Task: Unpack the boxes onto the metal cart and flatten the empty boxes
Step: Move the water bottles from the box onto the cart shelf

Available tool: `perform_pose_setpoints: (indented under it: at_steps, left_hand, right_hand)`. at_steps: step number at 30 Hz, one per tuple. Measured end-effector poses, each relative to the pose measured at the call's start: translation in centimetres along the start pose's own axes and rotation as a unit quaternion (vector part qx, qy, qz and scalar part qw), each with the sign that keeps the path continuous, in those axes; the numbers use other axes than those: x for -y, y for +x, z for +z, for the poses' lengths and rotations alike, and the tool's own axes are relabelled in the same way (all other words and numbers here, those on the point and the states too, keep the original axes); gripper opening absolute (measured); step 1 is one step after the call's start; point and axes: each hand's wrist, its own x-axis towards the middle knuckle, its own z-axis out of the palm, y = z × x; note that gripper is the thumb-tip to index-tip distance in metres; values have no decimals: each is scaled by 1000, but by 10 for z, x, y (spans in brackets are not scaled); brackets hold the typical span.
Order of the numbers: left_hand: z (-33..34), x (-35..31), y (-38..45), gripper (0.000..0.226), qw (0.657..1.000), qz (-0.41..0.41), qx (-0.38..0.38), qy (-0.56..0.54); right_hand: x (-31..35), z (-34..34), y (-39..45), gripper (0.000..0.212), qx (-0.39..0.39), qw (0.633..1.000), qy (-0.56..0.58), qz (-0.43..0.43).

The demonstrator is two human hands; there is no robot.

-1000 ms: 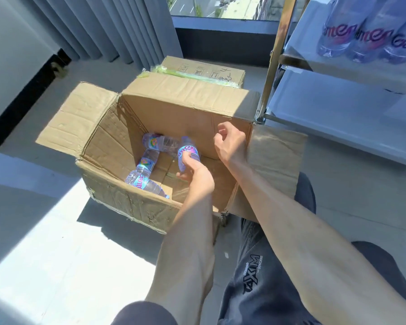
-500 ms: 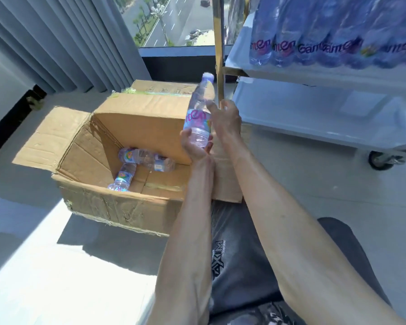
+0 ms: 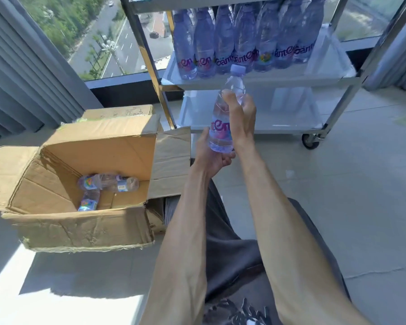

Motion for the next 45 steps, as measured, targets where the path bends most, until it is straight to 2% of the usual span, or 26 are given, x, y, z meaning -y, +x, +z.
perform_pose_setpoints:
  at_steps: [3, 7, 11, 14, 16, 18, 20, 22, 26, 28, 29, 31, 34, 35, 37, 38, 40, 42, 45]
  left_hand:
    - [8, 1, -1, 49, 997, -11, 56, -44]
    - [11, 1, -5, 50, 988, -12, 132, -86]
    - [12, 6, -2, 72, 983, 15, 177, -54]
    - [10, 10, 7, 81, 981, 29, 191, -17]
    - [7, 15, 9, 91, 980, 0, 197, -9]
    - [4, 20, 12, 103, 980, -69, 186, -13]
    - [8, 22, 15, 94, 978, -112, 174, -21]
    - [18, 20, 20, 68, 984, -72, 152, -54]
    - [36, 16, 40, 49, 988, -18, 119, -95]
    - [44, 12, 57, 40, 990, -9, 103, -95]
    - [50, 9, 65, 37, 990, -8, 104, -96]
    - [63, 4, 77, 39, 989, -23, 110, -94]
    - [87, -4, 95, 39, 990, -68, 123, -21]
    - [97, -6, 105, 39, 991, -73, 105, 49]
    - [118, -13, 133, 32, 977, -48, -12, 208]
    - [128, -18, 151, 27, 958, -9, -99, 270]
    - [142, -32, 180, 25, 893, 92, -263, 352]
    - [161, -45, 210, 34, 847, 163, -312, 398]
    - [192, -50, 250, 59, 824, 197, -306, 434]
  right_hand:
    - [6, -16, 1, 59, 20, 999, 30, -11]
    - [13, -33, 3, 57, 82, 993, 87, -1]
    - [21, -35, 13, 61, 88, 996, 29, -9]
    - [26, -33, 22, 54, 70, 997, -41, -19]
    - [30, -37, 28, 45, 32, 998, -61, -13]
    - [32, -44, 33, 39, 19, 999, -25, -7]
    - [33, -50, 35, 34, 64, 997, 40, -3]
    - [32, -53, 39, 27, 113, 992, 56, -8]
    - [43, -60, 60, 25, 102, 992, -48, -60]
    - [39, -69, 69, 26, 146, 986, -78, -34]
    - [31, -74, 73, 35, 161, 983, -89, -11]
    - [16, -83, 83, 51, 125, 984, -123, 34]
    - [7, -99, 100, 37, 4, 988, -149, 31]
    - [9, -104, 104, 33, -38, 988, -151, 14]
    - [11, -113, 118, 36, -129, 979, -154, -28]
    - [11, -117, 128, 42, -164, 974, -152, -42]
    - [12, -123, 151, 48, -215, 965, -137, -57]
    - [14, -132, 185, 49, -242, 960, -124, -69]
    - [14, -139, 235, 54, -257, 956, -106, -90]
